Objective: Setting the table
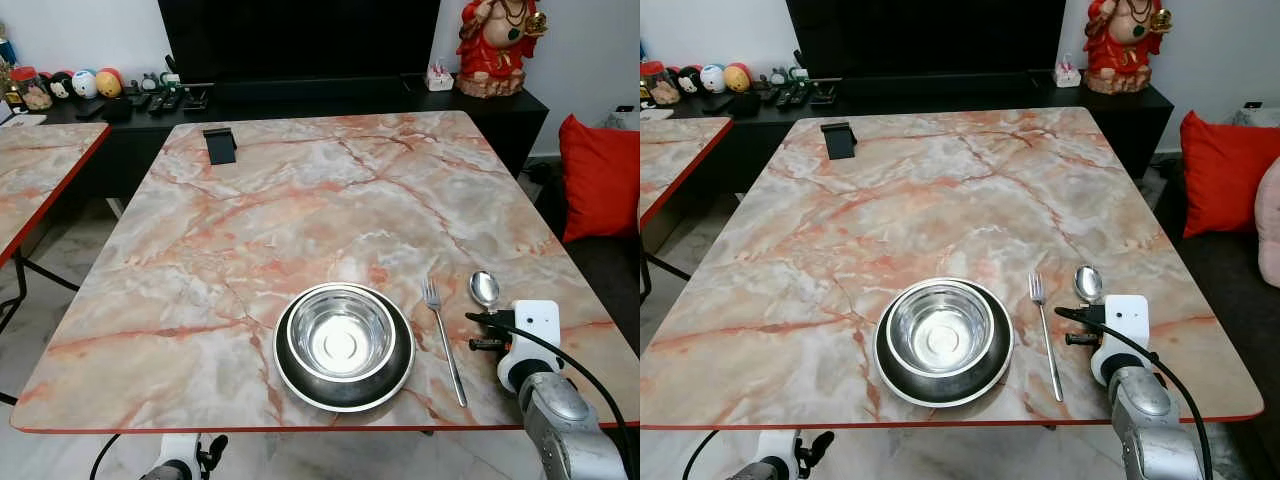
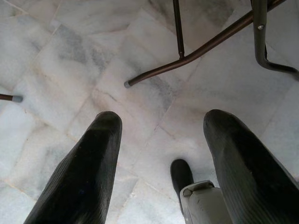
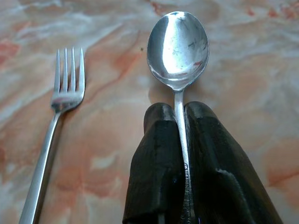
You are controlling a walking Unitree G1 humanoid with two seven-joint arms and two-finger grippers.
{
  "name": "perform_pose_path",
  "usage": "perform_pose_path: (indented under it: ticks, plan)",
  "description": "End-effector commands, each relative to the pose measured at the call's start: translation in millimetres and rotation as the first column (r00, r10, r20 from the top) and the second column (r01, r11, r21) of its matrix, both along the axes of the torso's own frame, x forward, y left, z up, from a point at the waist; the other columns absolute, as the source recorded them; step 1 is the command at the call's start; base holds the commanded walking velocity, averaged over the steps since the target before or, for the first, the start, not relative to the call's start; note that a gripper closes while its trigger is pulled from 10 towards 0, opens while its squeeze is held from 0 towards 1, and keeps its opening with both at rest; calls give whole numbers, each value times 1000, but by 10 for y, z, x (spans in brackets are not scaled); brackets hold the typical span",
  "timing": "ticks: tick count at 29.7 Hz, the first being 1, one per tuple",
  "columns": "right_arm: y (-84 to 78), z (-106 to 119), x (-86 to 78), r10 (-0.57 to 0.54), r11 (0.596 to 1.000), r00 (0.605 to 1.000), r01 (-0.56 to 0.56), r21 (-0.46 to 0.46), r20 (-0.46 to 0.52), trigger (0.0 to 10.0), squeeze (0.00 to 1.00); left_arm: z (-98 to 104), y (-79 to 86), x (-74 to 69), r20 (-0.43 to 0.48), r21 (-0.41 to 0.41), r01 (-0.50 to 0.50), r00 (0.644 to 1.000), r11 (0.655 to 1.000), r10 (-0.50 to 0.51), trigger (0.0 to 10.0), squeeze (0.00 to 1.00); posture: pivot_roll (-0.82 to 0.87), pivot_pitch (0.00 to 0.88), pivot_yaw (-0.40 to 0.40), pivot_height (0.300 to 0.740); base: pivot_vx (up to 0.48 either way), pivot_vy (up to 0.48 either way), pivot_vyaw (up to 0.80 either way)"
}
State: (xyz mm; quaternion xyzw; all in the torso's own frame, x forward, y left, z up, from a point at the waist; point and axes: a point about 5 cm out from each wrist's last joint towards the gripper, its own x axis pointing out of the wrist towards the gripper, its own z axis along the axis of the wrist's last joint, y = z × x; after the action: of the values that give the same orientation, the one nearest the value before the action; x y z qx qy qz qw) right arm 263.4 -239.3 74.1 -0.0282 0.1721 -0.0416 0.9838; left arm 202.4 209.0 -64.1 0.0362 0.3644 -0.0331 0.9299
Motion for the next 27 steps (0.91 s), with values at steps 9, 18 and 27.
perform_pose_path:
  ticks: [9, 18, 27]
  plan:
    - [49, 125, 46, 28, 1000, 998, -28, 12, 65, 10000, 0, -8, 1, -2, -16, 10, 13, 1000, 1000, -13, 10000, 0, -46, 0, 43, 740, 0, 0, 0]
    - [75, 74, 4, 49, 999, 998, -49, 13, 44, 10000, 0, -6, 1, 0, -15, 10, 16, 1000, 1000, -15, 10000, 0, -44, 0, 44, 740, 0, 0, 0]
    - [100, 89, 13, 61, 998, 996, -63, 22, 59, 10000, 0, -7, -5, -1, -15, 10, 18, 1000, 1000, -18, 10000, 0, -44, 0, 43, 740, 0, 0, 0]
